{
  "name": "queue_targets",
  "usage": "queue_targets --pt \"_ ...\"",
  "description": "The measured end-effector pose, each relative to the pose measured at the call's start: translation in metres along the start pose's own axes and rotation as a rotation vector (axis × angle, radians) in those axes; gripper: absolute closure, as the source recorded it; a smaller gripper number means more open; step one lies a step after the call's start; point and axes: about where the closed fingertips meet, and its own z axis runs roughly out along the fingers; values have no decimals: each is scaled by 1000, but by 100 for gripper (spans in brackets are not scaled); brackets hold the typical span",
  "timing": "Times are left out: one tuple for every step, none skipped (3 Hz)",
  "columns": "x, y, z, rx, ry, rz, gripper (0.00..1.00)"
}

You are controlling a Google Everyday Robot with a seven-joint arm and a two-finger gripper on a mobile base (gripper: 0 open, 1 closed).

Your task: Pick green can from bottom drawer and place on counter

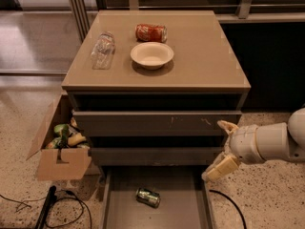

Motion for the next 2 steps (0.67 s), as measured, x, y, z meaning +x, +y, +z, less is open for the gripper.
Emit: queue_targets --pt "13 4 28 -19 33 13 0" --pt "50 16 68 -37 52 67 0"
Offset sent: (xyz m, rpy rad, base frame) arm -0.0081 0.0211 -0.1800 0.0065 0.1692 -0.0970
